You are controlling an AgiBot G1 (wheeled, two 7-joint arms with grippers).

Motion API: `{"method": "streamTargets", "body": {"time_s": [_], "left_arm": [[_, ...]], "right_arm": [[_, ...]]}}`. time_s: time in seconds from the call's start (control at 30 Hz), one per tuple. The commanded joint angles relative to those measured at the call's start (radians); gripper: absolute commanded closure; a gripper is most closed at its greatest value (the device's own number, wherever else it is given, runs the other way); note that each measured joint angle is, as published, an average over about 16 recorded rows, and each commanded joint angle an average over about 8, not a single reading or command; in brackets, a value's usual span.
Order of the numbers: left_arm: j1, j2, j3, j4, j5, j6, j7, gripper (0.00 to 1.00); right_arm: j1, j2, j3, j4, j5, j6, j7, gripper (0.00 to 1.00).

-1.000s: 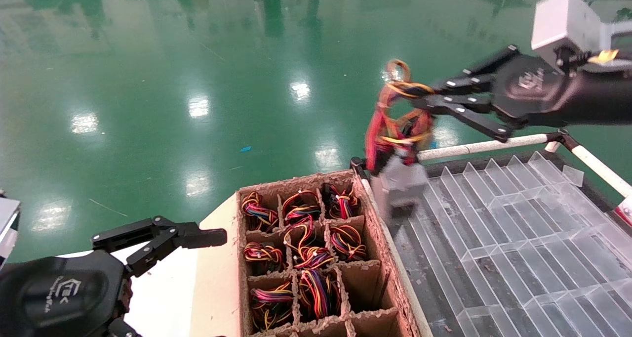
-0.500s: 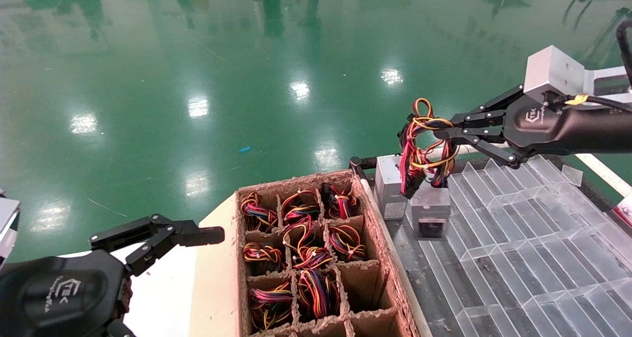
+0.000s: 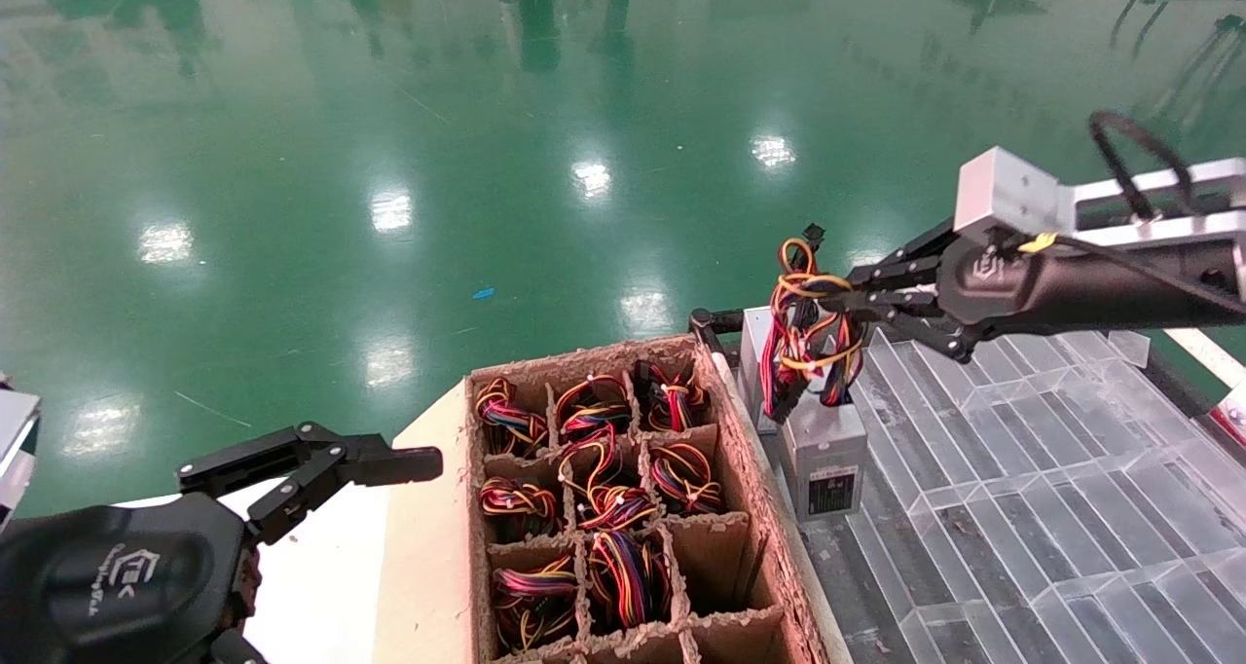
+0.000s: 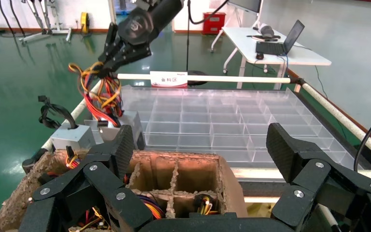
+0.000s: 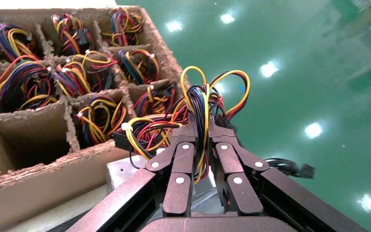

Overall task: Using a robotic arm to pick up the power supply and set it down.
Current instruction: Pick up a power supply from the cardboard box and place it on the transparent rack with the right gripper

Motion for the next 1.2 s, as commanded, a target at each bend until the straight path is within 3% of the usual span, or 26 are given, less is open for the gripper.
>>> {"method": "streamTargets", "body": {"time_s": [0.03,0.5,0.97,1.2], "left_arm": [[0.000,0.000,0.000,0.000,0.000,0.000,0.000,0.00],[0.000,0.000,0.000,0.000,0.000,0.000,0.000,0.00],[0.000,0.000,0.000,0.000,0.000,0.000,0.000,0.00],[0.000,0.000,0.000,0.000,0.000,0.000,0.000,0.00]], "right_arm": [[0.002,-0.011,-0.003,-0.027,-0.004,0.002,-0.017,1.00],[0.011,-0.078,-0.016,-0.140,-0.024,0.062,-0.081,1.00],[-0.011,-0.108,-0.016,-0.190,-0.027,0.238,-0.116,1.00],[-0.022,-0.106,-0.018,-0.201,-0.031,0.246,-0.123,1.00]]}}
